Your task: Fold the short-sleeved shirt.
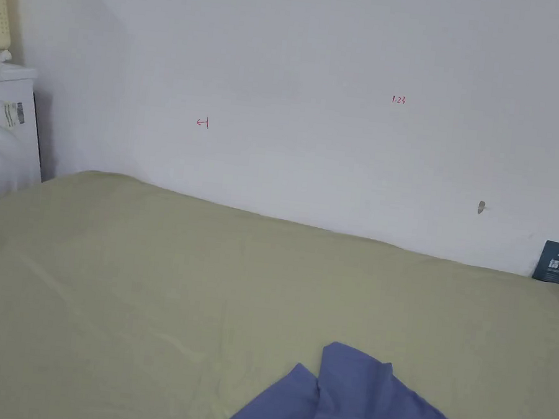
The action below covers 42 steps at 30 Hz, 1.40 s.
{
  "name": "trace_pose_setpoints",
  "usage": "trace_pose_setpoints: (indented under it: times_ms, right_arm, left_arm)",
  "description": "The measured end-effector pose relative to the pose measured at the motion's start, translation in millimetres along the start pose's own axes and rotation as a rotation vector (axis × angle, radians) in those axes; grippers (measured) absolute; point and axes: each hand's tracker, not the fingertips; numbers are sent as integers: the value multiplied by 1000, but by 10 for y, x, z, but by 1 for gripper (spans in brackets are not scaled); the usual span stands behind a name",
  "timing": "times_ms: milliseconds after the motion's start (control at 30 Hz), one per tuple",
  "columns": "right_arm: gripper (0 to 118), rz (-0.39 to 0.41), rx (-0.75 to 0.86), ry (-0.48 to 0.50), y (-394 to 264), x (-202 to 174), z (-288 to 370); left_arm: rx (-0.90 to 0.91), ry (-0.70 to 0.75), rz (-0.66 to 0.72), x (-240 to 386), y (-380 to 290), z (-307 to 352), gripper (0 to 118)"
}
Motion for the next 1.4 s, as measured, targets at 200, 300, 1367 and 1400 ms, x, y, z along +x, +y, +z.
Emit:
trace_pose_setpoints:
  times_ms: [200, 300, 1367, 1400]
  right_arm:
    - [83, -82, 54, 25, 34, 14, 230]
    - [114, -93, 202, 40, 158, -53, 497]
    - [0, 47, 509, -188, 370, -1027, 1234]
    - [0, 37, 498, -183, 371, -1010, 1215]
  left_arm:
    - [97, 25, 8, -1, -38, 94, 113]
    - [281, -31, -39, 130, 93, 342, 113]
    - [-50, 75, -333, 525, 952, 224, 104]
    - [-138, 93, -356, 441, 968, 104, 104]
